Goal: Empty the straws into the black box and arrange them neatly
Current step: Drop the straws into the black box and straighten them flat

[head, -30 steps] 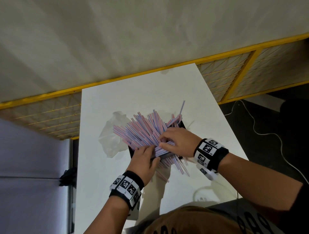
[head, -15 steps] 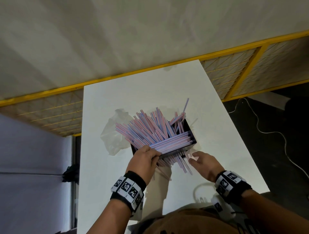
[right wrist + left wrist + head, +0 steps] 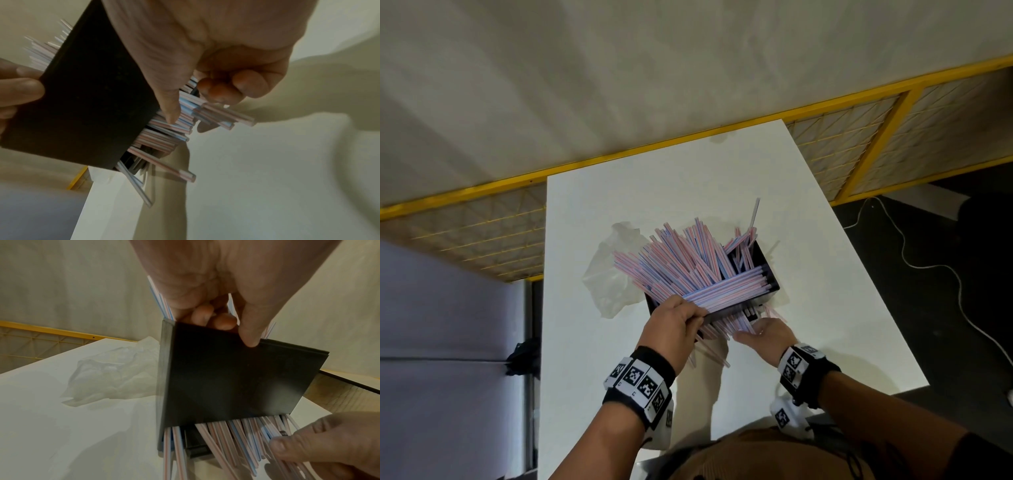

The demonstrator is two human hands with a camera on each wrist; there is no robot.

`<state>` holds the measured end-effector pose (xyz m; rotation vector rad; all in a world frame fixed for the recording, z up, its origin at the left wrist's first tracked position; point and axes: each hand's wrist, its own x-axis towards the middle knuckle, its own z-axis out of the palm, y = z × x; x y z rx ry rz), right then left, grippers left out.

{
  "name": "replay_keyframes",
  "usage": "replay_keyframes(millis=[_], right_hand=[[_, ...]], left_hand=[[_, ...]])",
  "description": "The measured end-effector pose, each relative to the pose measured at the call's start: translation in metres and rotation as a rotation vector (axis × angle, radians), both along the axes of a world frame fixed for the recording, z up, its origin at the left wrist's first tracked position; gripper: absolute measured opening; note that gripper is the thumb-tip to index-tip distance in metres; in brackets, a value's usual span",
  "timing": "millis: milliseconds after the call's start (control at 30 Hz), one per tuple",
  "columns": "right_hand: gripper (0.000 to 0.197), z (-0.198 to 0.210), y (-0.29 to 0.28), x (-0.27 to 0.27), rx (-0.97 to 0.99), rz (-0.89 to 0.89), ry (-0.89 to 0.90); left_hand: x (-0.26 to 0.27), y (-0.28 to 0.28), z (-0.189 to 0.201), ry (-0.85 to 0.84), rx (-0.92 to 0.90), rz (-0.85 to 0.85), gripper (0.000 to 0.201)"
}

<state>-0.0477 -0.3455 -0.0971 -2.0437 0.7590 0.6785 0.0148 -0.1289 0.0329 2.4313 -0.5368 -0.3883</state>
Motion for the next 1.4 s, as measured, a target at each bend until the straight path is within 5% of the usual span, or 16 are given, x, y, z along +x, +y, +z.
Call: replay_keyframes(millis=[67,200,667,833,1000,1300,1400], right_hand=[[0.067,0.001,0.007,0.005,-0.016,-0.007,0.003],[0.038,0.003,0.012,0.014,0.018,-0.102,0.003],[0.03,0.013,-0.023,-0.002,-0.133,0.037,-0.004],[0.066,0.014,-0.019,-0.004,-0.153,-0.105,-0.087],[0.071,0.018,-0.007,0.007,-0.148,-0.14,-0.08],[0.023,0.016,-0.007,0.015,-0.213,0.063,-0.046],[0.02,0.012,-0.015,0.015,-0.252,0.143,-0.042]], left_hand=[[0.0,0.0,0.001,0.003,0.0,-0.001,0.018],[0.001,0.0,0.0,0.017,-0.004,0.005,0.017],[0.001,0.001,-0.003,0.022,-0.014,0.003,0.016],[0.001,0.0,-0.002,0.004,-0.017,-0.006,0.016],[0.002,0.001,-0.001,0.011,0.002,-0.011,0.016],[0.002,0.001,-0.003,0.021,0.0,-0.007,0.016],[0.002,0.002,-0.004,0.027,0.003,-0.007,0.016]])
